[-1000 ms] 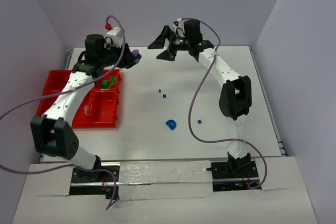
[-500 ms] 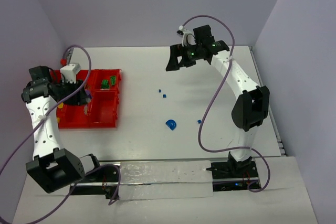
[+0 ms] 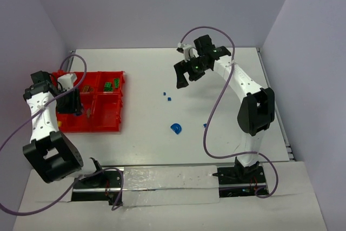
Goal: Sort the legos into containers by color
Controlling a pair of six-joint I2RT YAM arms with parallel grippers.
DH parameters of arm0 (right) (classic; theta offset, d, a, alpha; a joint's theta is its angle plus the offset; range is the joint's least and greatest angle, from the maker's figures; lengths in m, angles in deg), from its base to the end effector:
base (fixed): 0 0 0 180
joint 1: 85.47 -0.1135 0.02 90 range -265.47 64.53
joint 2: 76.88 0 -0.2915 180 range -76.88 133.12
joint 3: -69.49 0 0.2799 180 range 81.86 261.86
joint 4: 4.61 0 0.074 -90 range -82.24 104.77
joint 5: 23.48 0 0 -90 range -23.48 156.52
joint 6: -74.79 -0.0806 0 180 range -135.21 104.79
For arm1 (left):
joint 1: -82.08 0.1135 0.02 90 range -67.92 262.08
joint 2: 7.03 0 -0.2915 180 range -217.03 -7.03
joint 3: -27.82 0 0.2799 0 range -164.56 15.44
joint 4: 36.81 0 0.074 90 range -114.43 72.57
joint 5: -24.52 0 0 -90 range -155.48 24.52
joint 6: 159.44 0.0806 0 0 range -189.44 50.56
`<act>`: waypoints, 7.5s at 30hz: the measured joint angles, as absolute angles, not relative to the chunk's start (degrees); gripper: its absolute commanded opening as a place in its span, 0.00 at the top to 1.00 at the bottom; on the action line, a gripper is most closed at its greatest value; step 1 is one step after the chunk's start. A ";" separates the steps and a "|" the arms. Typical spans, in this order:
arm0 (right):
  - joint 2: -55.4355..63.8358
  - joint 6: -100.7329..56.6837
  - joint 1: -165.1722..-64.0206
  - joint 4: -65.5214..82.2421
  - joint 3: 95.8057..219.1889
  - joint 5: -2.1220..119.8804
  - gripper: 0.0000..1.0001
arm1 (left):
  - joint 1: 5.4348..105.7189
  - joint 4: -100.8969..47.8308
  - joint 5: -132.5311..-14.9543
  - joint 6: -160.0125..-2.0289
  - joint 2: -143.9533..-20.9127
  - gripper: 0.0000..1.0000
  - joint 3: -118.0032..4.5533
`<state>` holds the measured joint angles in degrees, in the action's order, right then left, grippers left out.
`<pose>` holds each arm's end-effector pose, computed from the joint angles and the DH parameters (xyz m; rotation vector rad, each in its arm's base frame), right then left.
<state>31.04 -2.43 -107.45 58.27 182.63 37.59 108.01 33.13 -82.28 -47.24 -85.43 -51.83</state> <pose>0.4173 0.2105 0.2942 -0.9373 2.3605 0.7101 0.2765 0.1085 0.2643 -0.0128 2.6820 -0.1558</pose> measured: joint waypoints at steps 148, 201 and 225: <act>14.62 3.15 -91.34 47.87 144.21 42.20 0.33 | 87.16 14.99 -79.39 -44.19 -89.79 0.56 -41.90; 19.52 -2.37 -110.96 47.53 138.41 55.91 1.00 | 87.05 10.87 -85.57 -46.89 -83.47 0.16 -41.92; 39.44 21.38 -112.24 74.76 172.91 -15.07 1.00 | 63.26 -11.02 -118.82 -60.26 -75.08 0.30 -36.93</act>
